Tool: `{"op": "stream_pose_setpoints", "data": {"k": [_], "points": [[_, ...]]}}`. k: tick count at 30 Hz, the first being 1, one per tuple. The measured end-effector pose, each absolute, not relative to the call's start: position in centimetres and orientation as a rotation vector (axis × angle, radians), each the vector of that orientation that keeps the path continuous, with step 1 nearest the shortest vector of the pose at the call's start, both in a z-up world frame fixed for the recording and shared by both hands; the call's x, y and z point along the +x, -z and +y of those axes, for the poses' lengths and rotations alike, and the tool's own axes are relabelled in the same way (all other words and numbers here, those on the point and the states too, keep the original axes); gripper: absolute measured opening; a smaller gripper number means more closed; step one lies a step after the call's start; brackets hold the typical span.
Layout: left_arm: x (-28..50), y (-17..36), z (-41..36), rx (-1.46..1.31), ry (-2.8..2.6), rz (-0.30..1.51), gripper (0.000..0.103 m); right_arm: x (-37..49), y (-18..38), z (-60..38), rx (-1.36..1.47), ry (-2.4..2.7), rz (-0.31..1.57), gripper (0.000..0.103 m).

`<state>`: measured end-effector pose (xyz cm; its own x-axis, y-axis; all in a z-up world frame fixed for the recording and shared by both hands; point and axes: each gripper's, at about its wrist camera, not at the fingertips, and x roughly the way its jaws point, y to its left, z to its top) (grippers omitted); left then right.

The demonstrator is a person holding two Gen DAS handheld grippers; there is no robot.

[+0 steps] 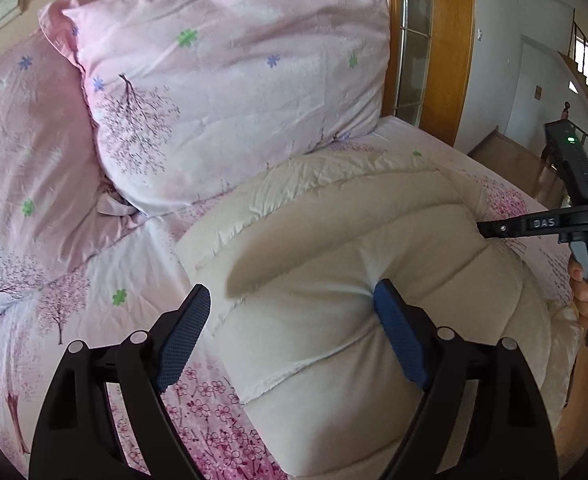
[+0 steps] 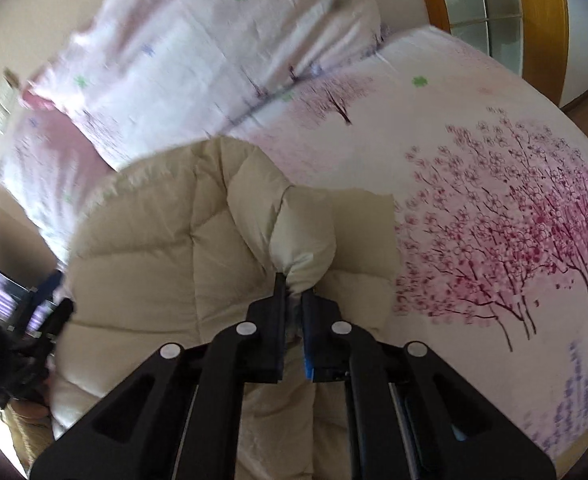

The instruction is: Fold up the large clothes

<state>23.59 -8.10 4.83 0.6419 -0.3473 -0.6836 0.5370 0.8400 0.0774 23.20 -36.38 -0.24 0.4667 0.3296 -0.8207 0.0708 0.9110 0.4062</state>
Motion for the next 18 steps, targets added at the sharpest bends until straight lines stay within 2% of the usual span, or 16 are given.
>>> {"op": "stream_pose_setpoints", "data": {"k": [8, 9, 12, 18], "points": [[24.6, -2.3, -9.3, 0.306, 0.517, 0.771, 0.086, 24.9, 2.1, -35.3, 0.318, -0.14, 1.205, 0.009], [24.6, -2.4, -9.1, 0.291, 0.518, 0.767, 0.086, 24.7, 1.7, -35.3, 0.309, -0.141, 1.197, 0.012], [23.7, -3.0, -7.8, 0.25, 0.526, 0.755, 0.085, 22.4, -0.4, -35.7, 0.28, -0.116, 1.111, 0.034], [19.8, -5.2, -5.2, 0.177, 0.623, 0.704, 0.085, 13.9, -4.6, -34.2, 0.28, -0.313, 0.894, 0.034]]}}
